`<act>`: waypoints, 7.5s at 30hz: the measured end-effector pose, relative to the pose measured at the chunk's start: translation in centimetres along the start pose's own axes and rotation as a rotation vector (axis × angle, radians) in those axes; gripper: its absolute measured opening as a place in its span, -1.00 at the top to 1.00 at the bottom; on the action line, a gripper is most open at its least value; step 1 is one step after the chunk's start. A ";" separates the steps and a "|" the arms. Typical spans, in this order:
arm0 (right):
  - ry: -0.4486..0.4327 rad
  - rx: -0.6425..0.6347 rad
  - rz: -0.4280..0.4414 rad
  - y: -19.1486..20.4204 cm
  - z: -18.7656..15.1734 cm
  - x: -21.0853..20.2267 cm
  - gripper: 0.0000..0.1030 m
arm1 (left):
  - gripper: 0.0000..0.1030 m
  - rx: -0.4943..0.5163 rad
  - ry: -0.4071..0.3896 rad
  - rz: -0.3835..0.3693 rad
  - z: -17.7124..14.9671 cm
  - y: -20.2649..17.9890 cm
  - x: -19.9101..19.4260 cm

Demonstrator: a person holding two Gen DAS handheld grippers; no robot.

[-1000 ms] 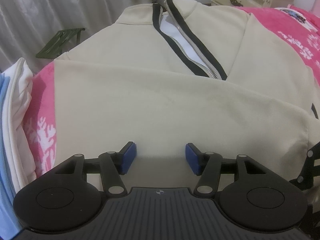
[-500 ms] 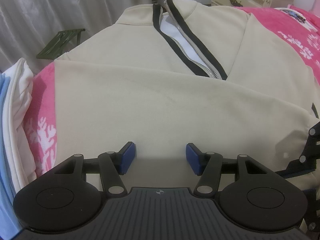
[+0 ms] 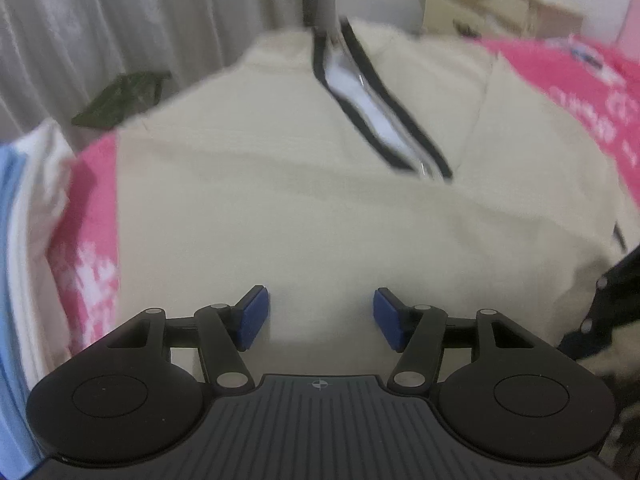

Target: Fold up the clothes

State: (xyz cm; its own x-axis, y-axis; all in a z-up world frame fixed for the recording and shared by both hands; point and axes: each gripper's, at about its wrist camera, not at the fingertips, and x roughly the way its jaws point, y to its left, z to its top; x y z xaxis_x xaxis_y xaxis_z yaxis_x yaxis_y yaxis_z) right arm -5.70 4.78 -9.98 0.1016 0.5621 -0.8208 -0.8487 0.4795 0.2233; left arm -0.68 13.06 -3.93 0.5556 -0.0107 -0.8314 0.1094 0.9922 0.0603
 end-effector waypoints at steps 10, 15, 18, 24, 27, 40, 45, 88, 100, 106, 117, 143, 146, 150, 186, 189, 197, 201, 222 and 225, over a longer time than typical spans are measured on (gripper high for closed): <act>-0.150 0.003 -0.231 -13.4 8.4 -6.1 0.39 | -0.35 0.062 -0.186 0.005 10.4 6.9 3.4; -0.159 0.112 -0.225 -21.6 13.3 -4.0 0.19 | -0.35 -0.007 -0.178 -0.049 14.2 9.3 8.6; -0.160 0.148 -0.220 -24.9 14.9 -1.4 0.17 | -0.34 -0.041 -0.170 -0.117 15.0 10.1 10.9; -0.098 0.177 -0.167 -28.6 15.7 2.9 0.11 | -0.34 -0.064 -0.086 -0.229 16.6 11.2 14.8; -0.090 0.218 -0.121 -30.1 16.0 4.1 0.04 | -0.34 -0.082 -0.058 -0.284 17.1 11.9 16.3; -0.214 0.209 -0.006 -29.9 15.5 1.6 0.72 | 0.67 -0.112 -0.162 -0.366 16.5 13.0 14.6; -0.356 0.209 0.031 -27.5 14.0 -2.9 0.75 | 0.77 -0.131 -0.286 -0.381 15.2 12.8 9.4; 0.234 -0.191 0.396 -1.5 -8.3 -10.7 0.57 | 0.60 0.360 0.177 -0.768 -7.9 1.6 -9.0; 0.092 0.008 0.457 -3.6 -7.3 -8.6 0.57 | 0.56 0.268 0.240 -0.802 -7.8 -1.6 -3.8; 0.303 -0.159 0.341 -1.0 -10.7 -3.7 0.71 | 0.56 0.308 0.281 -0.772 -10.8 -3.4 -2.8; 0.055 0.070 -0.093 -8.6 -11.3 -10.5 0.65 | 0.43 0.042 0.072 -0.479 -8.3 4.8 -2.0; -0.034 0.004 -0.154 -4.2 -1.2 -11.0 0.28 | -0.28 -0.245 0.060 -0.268 -14.3 10.2 -7.6; -0.015 0.003 0.037 -0.5 2.4 -7.7 0.21 | -0.28 -0.334 0.065 -0.254 -15.1 11.1 -7.1; 0.059 0.007 0.204 4.1 5.7 -2.3 0.04 | -0.28 -0.425 0.077 -0.298 -15.8 12.1 -6.1; 0.465 0.217 0.151 11.3 10.7 10.8 -0.45 | 0.69 -0.390 -0.064 -0.547 -14.9 8.1 -6.2; 0.458 0.118 0.116 12.3 10.4 10.7 -0.29 | 0.69 -0.379 -0.071 -0.561 -14.3 7.6 -5.8; 0.395 0.066 0.102 11.1 9.5 9.3 0.59 | 0.69 -0.326 -0.080 -0.583 -12.7 6.2 -5.3; 0.316 0.074 0.141 10.0 8.9 7.0 0.67 | 0.69 -0.268 -0.094 -0.601 -11.4 5.3 -5.7; -0.147 0.481 0.068 -3.9 -2.2 -13.0 0.71 | 0.54 -0.013 -0.145 -0.915 -0.9 -6.8 -3.7; -0.185 0.570 0.043 -5.8 -6.0 -14.1 0.71 | 0.51 0.010 -0.136 -0.951 -0.2 -7.4 -2.8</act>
State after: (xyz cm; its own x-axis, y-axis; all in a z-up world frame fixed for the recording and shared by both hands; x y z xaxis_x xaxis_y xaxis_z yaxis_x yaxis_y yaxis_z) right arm -5.33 -9.93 -2.88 0.2056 0.6724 -0.7110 -0.4468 0.7109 0.5431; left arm -3.22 5.82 -2.14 0.3215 -0.8258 -0.4634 0.5702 0.5595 -0.6015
